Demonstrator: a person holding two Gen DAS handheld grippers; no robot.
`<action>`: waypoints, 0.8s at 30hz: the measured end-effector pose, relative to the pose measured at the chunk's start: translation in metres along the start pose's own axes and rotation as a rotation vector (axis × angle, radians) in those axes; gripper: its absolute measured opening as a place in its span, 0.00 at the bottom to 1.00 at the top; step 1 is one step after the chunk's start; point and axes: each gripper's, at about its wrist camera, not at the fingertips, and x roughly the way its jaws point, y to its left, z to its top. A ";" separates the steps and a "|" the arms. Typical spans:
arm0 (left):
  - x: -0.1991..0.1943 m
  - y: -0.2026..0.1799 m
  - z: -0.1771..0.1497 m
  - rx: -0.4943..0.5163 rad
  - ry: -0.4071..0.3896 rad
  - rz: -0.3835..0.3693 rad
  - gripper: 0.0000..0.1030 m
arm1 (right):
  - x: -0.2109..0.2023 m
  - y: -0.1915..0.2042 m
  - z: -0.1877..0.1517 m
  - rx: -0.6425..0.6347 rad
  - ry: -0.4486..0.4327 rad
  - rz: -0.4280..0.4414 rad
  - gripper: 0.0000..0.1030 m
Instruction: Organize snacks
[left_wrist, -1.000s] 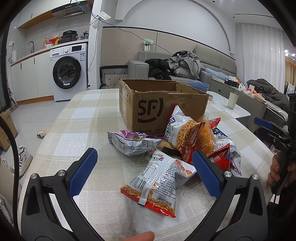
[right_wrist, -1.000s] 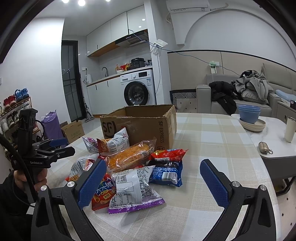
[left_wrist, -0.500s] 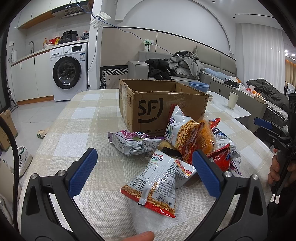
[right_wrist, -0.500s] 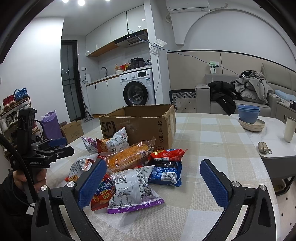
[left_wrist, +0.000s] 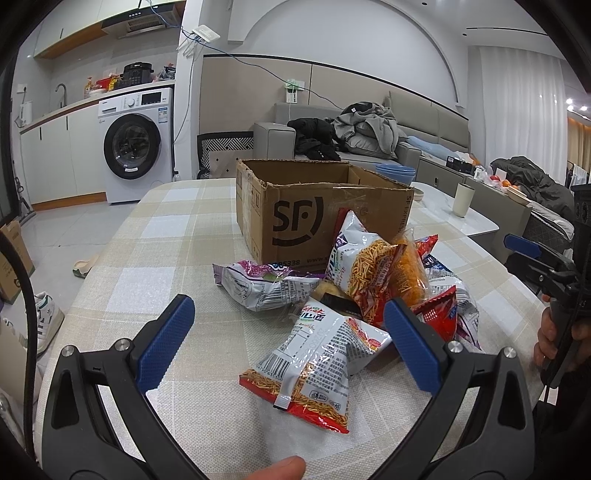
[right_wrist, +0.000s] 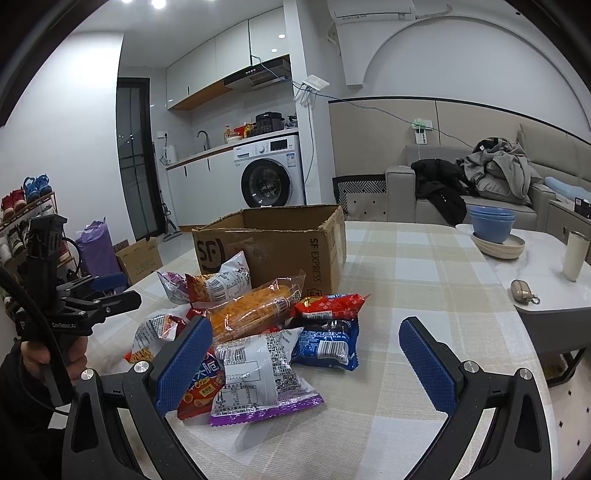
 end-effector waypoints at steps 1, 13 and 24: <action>0.001 0.000 0.001 0.001 0.000 -0.003 0.99 | 0.002 0.001 0.001 0.000 0.003 -0.002 1.00; 0.006 -0.003 0.000 0.017 0.052 -0.038 0.99 | 0.015 0.006 0.002 -0.016 0.051 -0.016 1.00; 0.020 -0.001 -0.001 0.049 0.099 -0.050 0.99 | 0.027 0.007 0.000 -0.005 0.121 0.043 1.00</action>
